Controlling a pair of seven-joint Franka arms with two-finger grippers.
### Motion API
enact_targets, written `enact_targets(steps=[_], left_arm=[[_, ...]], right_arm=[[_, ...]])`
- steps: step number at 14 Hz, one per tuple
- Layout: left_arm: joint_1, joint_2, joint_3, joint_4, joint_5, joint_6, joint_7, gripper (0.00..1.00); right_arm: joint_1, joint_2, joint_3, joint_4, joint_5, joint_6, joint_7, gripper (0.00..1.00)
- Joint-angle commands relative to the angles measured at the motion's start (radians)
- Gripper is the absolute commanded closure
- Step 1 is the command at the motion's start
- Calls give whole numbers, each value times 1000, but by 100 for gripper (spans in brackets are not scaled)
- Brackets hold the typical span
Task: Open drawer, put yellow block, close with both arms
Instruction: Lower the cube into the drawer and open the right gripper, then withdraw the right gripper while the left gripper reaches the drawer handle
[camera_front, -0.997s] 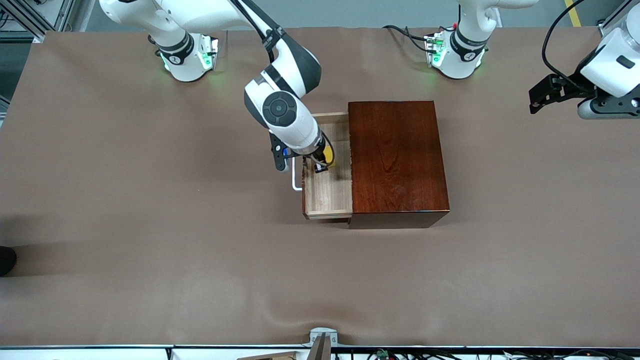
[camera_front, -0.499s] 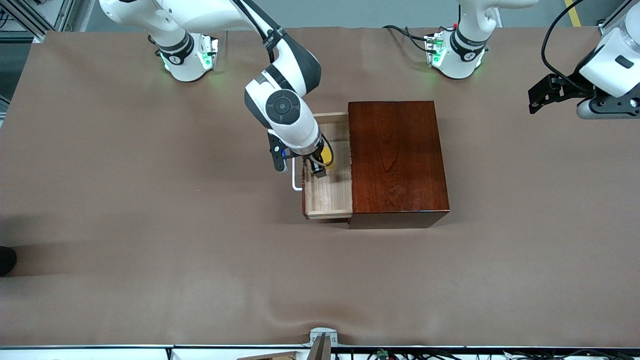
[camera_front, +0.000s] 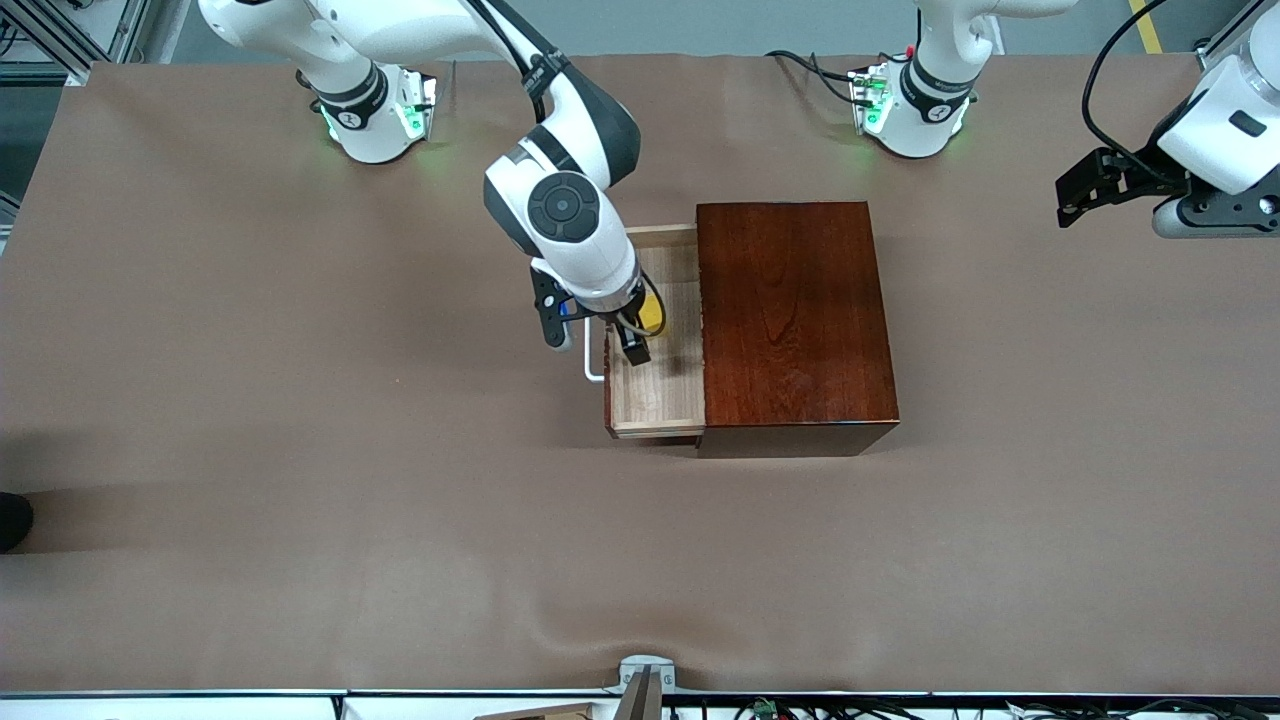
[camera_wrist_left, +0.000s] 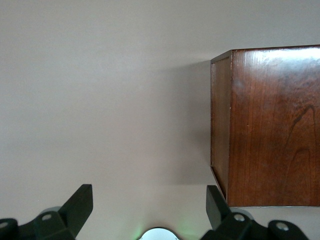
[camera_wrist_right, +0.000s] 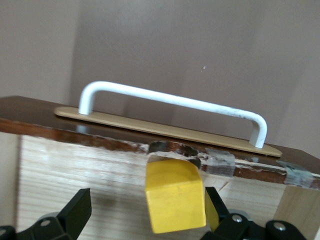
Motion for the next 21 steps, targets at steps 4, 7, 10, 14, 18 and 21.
enact_targets(steps=[4,7,10,14,18,21], left_arm=[[3,9,-2,24,-14,6,15,0],[-4,25,-9,44,-15,3,6,0],[-12,38,-91,47,-20,5,-9,0],[-18,168,-280,159,-18,5,-277,0],[-104,345,-384,285,-18,85,-610,0],[-194,422,-386,288,-18,211,-782,0]], right_arm=[[-103,-6,17,112,27,-108,-3,0],[-143,-21,13,151,32,-142,-16,0],[-220,-59,20,154,33,-206,-118,0],[-299,-84,19,204,33,-327,-270,0],[-380,-98,19,241,32,-431,-477,0],[-431,-119,17,252,31,-516,-638,0]])
